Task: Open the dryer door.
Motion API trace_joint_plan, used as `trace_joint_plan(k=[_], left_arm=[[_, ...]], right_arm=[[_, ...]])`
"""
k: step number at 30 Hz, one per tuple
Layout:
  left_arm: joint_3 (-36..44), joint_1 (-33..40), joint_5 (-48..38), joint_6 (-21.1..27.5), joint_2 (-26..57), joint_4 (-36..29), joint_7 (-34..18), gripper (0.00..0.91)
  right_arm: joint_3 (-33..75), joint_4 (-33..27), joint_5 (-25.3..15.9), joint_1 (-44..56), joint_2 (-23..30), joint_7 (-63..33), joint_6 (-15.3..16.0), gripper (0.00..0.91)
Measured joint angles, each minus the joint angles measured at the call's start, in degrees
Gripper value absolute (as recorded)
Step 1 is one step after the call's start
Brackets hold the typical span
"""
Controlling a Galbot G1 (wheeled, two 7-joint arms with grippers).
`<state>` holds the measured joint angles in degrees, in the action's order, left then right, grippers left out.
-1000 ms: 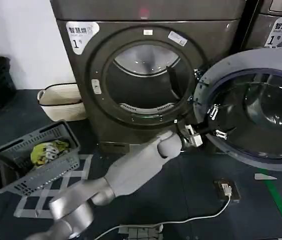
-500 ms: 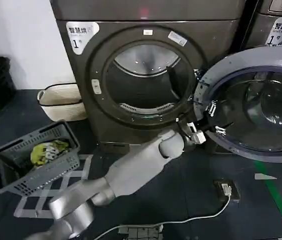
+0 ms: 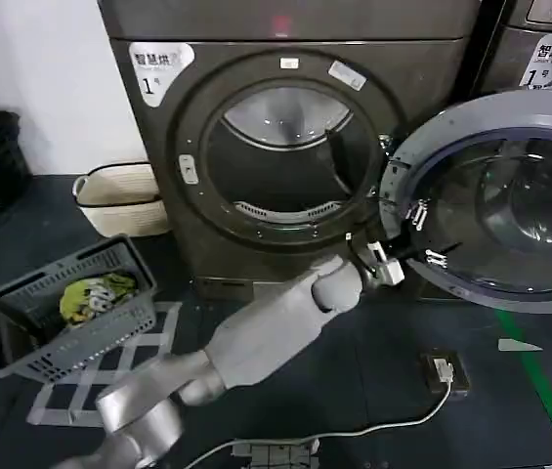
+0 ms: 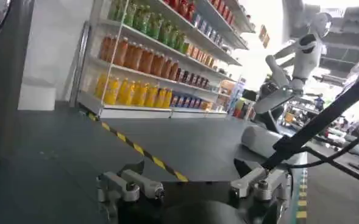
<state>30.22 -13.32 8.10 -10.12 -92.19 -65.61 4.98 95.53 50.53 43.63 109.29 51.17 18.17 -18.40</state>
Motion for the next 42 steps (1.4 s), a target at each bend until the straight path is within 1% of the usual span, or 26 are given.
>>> trace_joint_plan(k=[8,13,18,23,25,31,37,42], left_arm=[[0.12,-0.41,-0.05,-0.43,0.00,-0.94,0.40,0.907],[1.28,-1.51,-1.71,0.76,0.00,-3.96,1.32,0.907],[2.35,-3.42,-3.80,1.41,0.00,-11.17,2.03,0.907],[2.18,-6.56,-5.24,1.53,0.55,-21.13,2.11,0.907],[2.20,-7.60,-5.43,1.51,3.70,-24.79,2.11,0.907],[0.94,-12.06,-5.64,1.02,18.74,-34.13,1.99,0.907],[-1.64,-18.17,-5.71,-0.62,29.48,-40.18,1.99,0.907],[-6.46,-24.25,-7.66,-0.62,37.02,-43.29,1.77,0.907]], right_arm=[[-0.02,0.10,0.02,0.09,-0.04,0.03,0.06,0.907],[-0.03,0.91,0.12,0.52,0.05,0.03,0.10,0.907],[-0.04,1.32,0.18,1.02,-0.03,0.02,0.21,0.907],[-0.04,1.53,0.21,1.30,-0.30,0.03,0.21,0.907],[-0.02,1.59,0.21,1.31,-0.23,0.01,0.22,0.907],[-0.03,2.52,0.21,1.35,0.23,0.11,0.21,0.907],[-0.01,4.01,0.35,1.79,0.77,0.14,0.25,0.907],[0.04,4.88,1.42,2.00,0.77,-0.16,0.65,0.907]])
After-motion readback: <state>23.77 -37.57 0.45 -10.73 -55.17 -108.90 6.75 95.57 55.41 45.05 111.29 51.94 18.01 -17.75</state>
